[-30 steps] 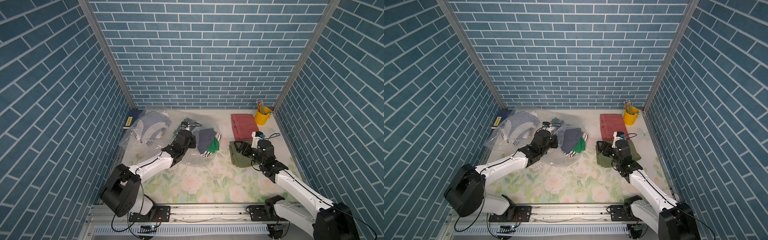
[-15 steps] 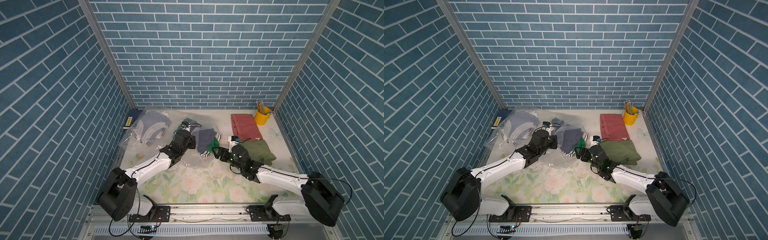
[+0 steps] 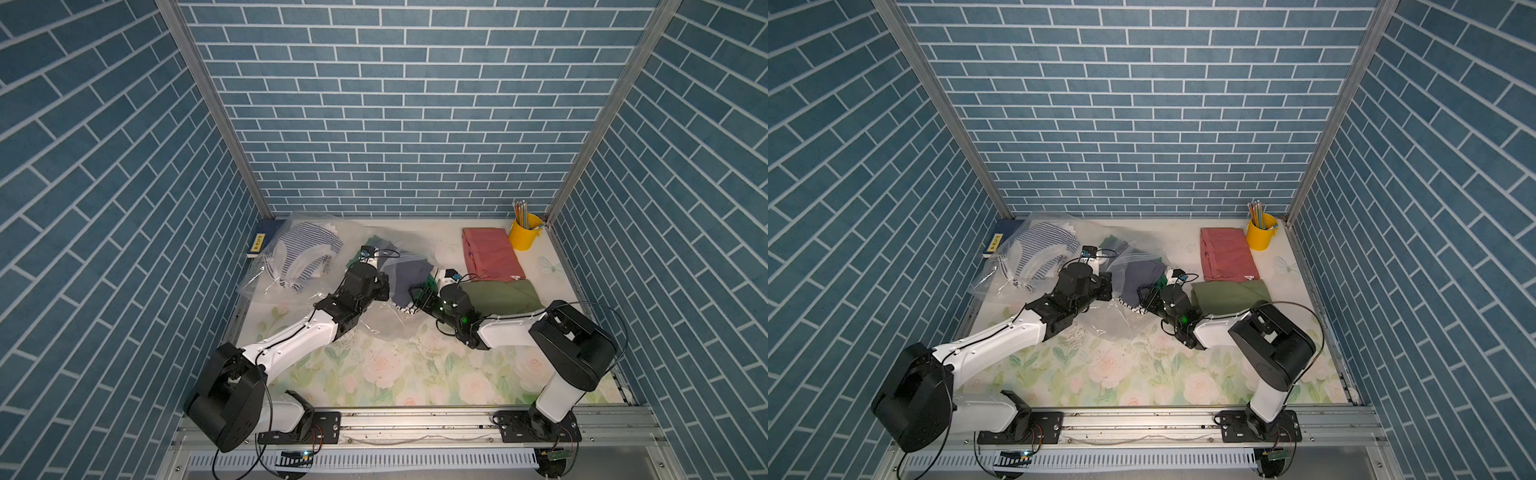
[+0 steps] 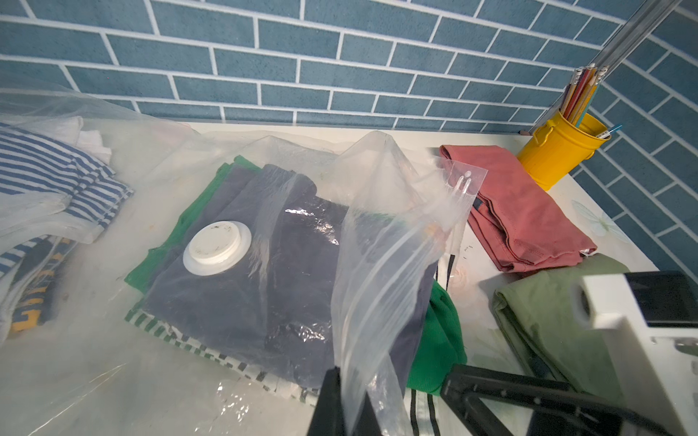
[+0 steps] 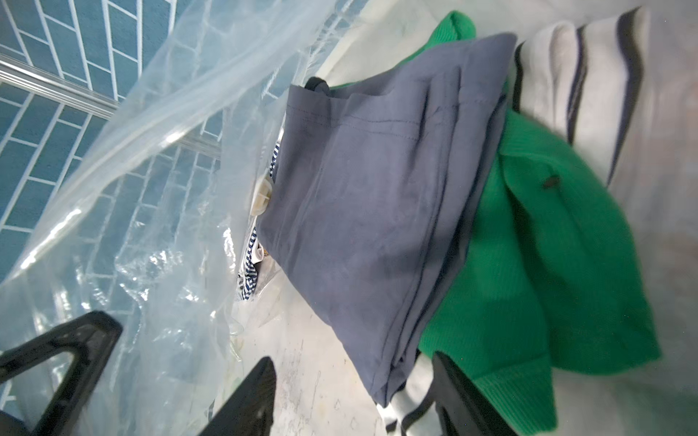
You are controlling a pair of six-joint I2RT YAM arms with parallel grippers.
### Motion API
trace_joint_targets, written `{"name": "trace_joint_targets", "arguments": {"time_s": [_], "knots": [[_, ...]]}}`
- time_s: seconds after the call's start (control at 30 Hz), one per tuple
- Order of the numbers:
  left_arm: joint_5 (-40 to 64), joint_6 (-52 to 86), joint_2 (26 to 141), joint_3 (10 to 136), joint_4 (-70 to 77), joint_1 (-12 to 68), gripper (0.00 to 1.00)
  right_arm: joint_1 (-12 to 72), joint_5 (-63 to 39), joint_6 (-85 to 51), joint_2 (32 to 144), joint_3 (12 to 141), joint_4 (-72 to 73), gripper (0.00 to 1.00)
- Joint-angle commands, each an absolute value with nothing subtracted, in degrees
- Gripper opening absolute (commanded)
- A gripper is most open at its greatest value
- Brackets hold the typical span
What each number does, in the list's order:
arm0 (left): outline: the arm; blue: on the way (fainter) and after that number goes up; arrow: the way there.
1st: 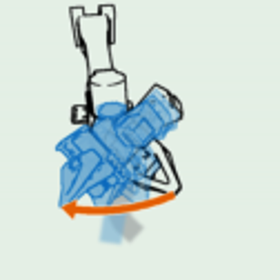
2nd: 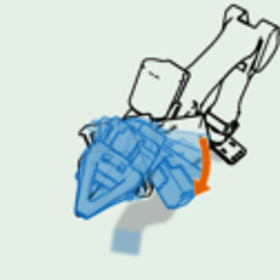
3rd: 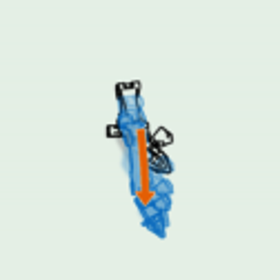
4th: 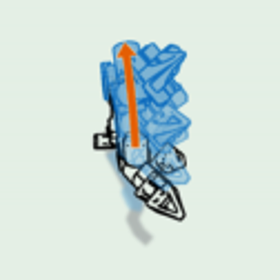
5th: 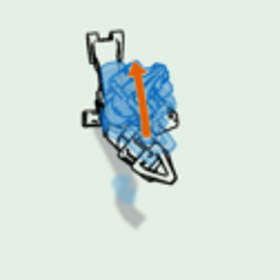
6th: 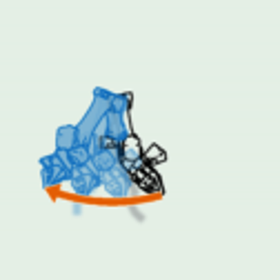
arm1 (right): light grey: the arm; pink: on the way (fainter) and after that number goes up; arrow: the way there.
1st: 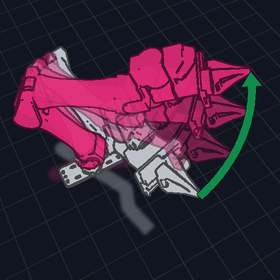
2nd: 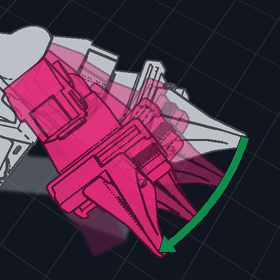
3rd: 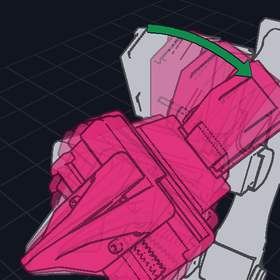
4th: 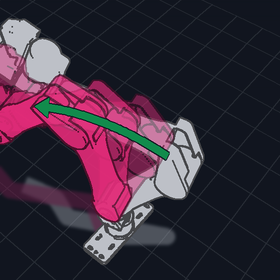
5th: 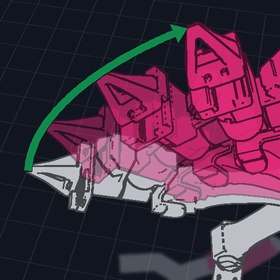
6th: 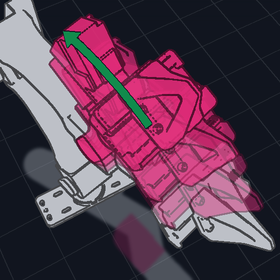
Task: Take the tank top out of the vacuum bag
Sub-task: Take out the tank top from the vacuum bag.
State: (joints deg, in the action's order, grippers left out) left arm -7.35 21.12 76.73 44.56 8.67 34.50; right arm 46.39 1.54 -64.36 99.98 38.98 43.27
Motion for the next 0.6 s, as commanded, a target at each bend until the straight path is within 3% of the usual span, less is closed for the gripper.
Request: {"name": "trace_joint_targets", "arguments": {"time_s": [0.0, 0.57], "knots": [[-7.4, 21.1, 75.9, 43.0, 10.0, 34.3, 0.00, 45.4, -1.4, -67.8, 103.7, 40.2, 49.5, 0.62], [-9.7, 19.5, 75.7, 43.2, 9.4, 34.3, 0.00, 41.0, -6.2, -69.8, 112.1, 46.0, 49.1, 0.70]]}}
